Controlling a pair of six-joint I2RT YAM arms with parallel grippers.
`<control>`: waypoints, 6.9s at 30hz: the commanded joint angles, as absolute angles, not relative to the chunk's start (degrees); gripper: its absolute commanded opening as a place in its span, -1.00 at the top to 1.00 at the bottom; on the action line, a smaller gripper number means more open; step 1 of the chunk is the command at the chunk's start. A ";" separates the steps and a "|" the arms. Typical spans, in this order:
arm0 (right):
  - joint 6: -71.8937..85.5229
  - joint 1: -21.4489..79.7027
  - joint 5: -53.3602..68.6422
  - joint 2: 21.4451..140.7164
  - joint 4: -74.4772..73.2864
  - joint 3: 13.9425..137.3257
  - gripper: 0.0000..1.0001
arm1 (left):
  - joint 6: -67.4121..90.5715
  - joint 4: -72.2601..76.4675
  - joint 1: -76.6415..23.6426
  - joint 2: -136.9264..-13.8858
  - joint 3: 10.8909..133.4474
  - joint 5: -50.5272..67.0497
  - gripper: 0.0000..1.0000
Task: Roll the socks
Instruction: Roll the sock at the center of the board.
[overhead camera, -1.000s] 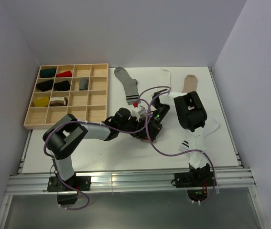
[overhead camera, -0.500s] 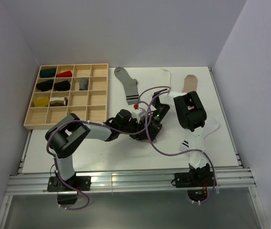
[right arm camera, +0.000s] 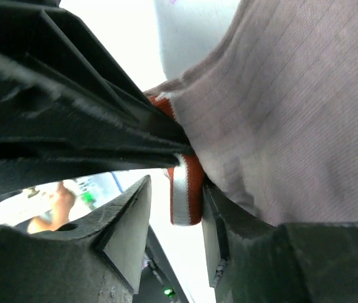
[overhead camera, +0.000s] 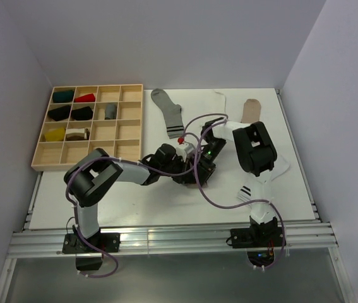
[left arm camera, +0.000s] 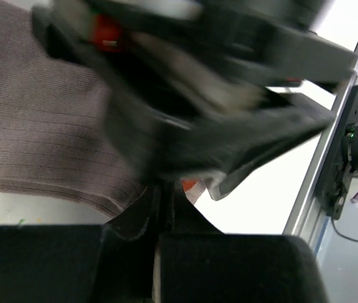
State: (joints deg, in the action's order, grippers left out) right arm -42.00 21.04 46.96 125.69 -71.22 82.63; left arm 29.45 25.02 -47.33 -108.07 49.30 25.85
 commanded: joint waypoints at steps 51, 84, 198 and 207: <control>-39.90 47.90 13.72 81.73 -19.52 42.80 -0.05 | 40.96 -18.98 -37.35 -123.31 69.96 46.23 0.99; -40.60 39.11 28.64 96.14 -37.17 53.51 0.68 | 48.95 3.24 -31.82 -106.09 60.21 33.67 0.36; -42.54 33.21 23.30 70.23 -20.32 39.56 -0.08 | 42.10 -6.05 -35.25 -121.55 62.14 50.54 0.99; -41.92 45.78 14.51 69.96 -12.14 35.69 -0.11 | 37.71 -13.97 -34.98 -124.28 66.09 50.89 0.99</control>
